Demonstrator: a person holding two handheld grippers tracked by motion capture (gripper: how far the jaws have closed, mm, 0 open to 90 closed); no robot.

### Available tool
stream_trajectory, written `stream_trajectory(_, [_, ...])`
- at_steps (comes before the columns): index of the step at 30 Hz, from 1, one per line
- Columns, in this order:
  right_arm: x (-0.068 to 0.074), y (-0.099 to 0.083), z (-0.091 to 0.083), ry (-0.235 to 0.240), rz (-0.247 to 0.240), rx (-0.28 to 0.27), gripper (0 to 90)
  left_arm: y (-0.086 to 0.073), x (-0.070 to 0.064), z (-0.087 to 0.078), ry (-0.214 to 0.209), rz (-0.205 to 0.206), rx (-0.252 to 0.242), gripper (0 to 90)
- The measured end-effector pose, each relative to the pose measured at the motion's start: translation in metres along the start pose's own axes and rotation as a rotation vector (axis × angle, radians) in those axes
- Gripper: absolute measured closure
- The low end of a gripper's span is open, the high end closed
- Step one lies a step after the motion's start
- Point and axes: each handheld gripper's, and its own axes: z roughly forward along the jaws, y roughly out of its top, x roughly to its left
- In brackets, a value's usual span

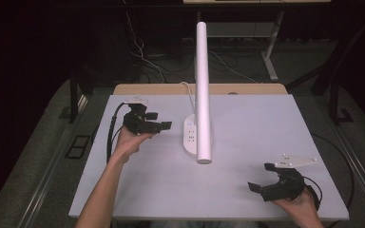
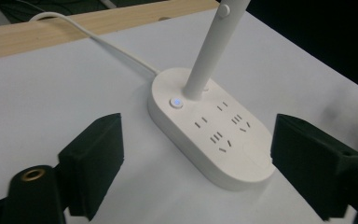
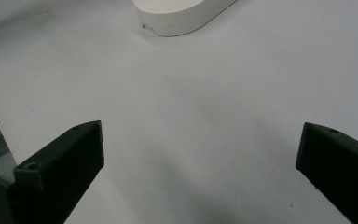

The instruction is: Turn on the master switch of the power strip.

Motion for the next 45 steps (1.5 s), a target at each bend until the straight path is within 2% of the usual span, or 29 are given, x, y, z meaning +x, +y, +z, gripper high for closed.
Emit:
stream_trajectory(5, [0.0, 0.0, 0.0, -0.001, 0.0, -0.001, 0.3, -0.012, 0.001, -0.013, -0.01, -0.013, -0.021, 9.8])
stream_trajectory(10, [0.0, 0.0, 0.0, -0.001, 0.001, -0.001, 0.3, -0.023, -0.003, -0.023, -0.016, -0.015, -0.01, 0.0])
stream_trajectory(24, [0.002, 0.002, 0.001, 0.0, -0.006, 0.001, 0.3, -0.059, -0.021, -0.046, 0.017, 0.013, -0.034, 0.0])
stream_trajectory(34, [0.003, 0.003, 0.003, 0.0, -0.008, 0.002, 0.3, -0.083, -0.04, -0.054, 0.024, 0.041, -0.04, 0.0])
stream_trajectory(45, [0.003, 0.003, 0.002, -0.002, -0.006, -0.005, 0.3, -0.115, -0.053, -0.052, 0.015, 0.015, -0.036, 0.0])
